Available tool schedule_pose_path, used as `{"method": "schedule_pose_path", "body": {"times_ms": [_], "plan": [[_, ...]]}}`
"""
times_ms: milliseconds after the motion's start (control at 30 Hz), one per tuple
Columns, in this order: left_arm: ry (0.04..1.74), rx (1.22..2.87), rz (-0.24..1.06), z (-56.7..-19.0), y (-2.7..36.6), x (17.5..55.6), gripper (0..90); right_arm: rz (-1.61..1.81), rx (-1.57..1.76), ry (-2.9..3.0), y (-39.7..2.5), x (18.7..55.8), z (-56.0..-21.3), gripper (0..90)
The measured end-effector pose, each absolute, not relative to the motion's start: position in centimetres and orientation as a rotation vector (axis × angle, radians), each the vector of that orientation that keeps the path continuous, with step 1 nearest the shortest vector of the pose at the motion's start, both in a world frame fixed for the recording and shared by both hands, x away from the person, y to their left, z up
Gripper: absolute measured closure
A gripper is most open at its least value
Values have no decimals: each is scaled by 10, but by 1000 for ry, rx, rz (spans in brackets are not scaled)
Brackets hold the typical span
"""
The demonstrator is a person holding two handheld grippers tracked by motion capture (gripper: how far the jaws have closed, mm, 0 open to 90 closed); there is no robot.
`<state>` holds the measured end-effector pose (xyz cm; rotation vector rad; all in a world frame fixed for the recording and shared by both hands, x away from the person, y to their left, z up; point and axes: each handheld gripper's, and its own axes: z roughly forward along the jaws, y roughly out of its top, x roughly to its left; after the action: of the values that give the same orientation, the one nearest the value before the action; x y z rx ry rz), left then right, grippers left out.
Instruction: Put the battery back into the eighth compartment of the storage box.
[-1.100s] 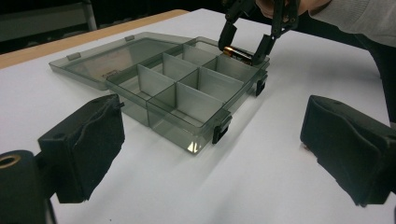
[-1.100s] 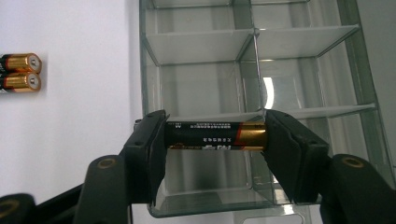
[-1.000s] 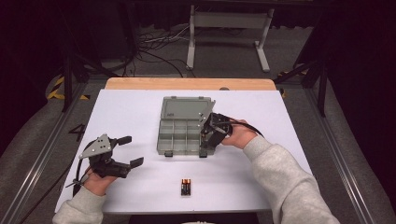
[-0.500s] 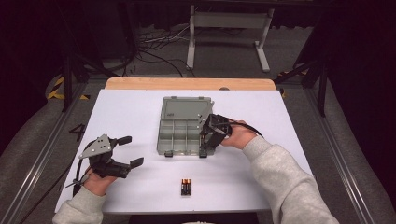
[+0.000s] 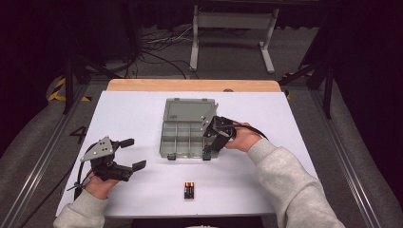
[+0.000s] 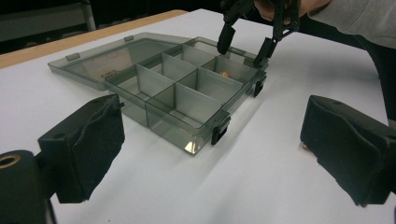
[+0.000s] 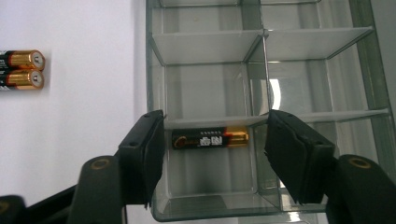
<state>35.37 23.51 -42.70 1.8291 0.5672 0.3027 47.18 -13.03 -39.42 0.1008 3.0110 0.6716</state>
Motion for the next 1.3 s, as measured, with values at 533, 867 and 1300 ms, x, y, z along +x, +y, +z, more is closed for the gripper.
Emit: {"method": "schedule_pose_path", "body": {"times_ms": [533, 867, 1300], "plan": [[572, 1827, 298, -427, 235, 354, 68, 769, 118, 2917, -130, 446, -369, 124], [572, 1826, 299, -427, 235, 354, 68, 850, 115, 2864, -131, 414, -358, 90], [570, 1826, 302, -427, 235, 354, 68, 864, 70, 2875, -123, 380, -359, 69]]}}
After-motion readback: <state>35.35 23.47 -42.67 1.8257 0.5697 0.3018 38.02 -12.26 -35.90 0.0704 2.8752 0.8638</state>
